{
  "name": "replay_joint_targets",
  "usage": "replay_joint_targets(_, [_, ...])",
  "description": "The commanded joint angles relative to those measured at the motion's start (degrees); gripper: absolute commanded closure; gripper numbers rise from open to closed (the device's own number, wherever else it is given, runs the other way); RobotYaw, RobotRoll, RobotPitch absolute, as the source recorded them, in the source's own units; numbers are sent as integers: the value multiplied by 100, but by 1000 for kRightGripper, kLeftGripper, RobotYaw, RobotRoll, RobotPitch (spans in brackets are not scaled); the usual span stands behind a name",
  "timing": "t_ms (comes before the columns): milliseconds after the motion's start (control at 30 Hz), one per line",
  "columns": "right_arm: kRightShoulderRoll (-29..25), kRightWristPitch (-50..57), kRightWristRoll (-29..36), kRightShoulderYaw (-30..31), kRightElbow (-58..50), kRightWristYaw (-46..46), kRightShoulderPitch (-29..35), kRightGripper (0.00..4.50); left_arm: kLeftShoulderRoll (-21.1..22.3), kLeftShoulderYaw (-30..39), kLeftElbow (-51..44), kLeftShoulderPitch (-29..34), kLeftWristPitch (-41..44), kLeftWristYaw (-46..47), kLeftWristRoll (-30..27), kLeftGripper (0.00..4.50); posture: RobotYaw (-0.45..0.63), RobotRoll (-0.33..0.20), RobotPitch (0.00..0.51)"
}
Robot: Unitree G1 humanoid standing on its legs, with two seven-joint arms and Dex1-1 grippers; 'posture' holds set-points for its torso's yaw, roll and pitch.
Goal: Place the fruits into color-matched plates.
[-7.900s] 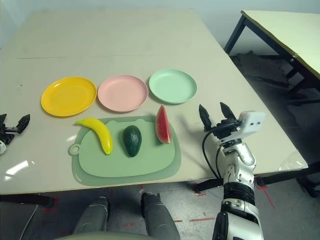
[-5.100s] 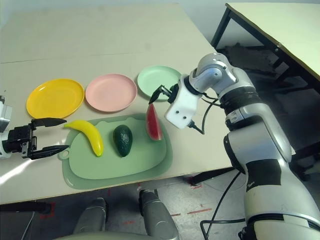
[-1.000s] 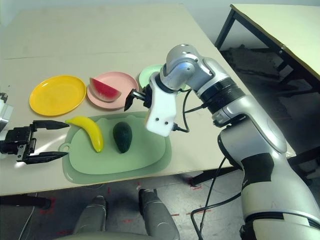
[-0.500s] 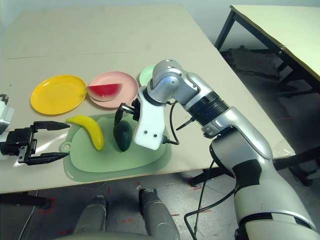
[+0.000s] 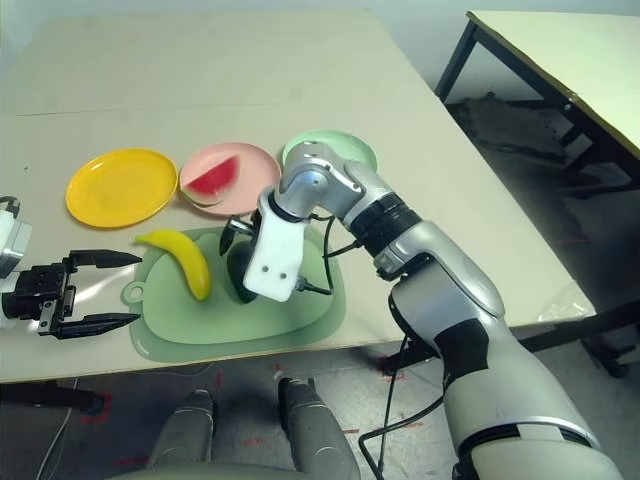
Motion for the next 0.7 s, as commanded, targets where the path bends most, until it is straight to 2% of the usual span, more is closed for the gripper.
replay_joint_targets(33, [19, -65, -108, 13, 83, 6, -27, 19, 46, 55, -3, 70, -11, -20, -7, 0, 85, 0, 196])
replay_joint_targets(333, [-55, 29, -80, 30, 36, 128, 158, 19, 37, 26, 142, -59, -64, -38, 36, 0, 74, 0, 198])
replay_joint_targets(400, [-57, 78, -50, 9, 15, 159, 185, 397, 42, 22, 174, -76, -77, -45, 45, 0, 73, 0, 199])
replay_joint_targets(533, [-54, 166, -23, -37, -1, 168, 199, 1494, 43, 10, 200, -97, -82, -44, 56, 0, 69, 0, 198])
replay_joint_targets(700, [-51, 290, 31, -96, 26, 179, 152, 1493, 16, -26, 204, -140, -85, -21, 74, 0, 64, 0, 194])
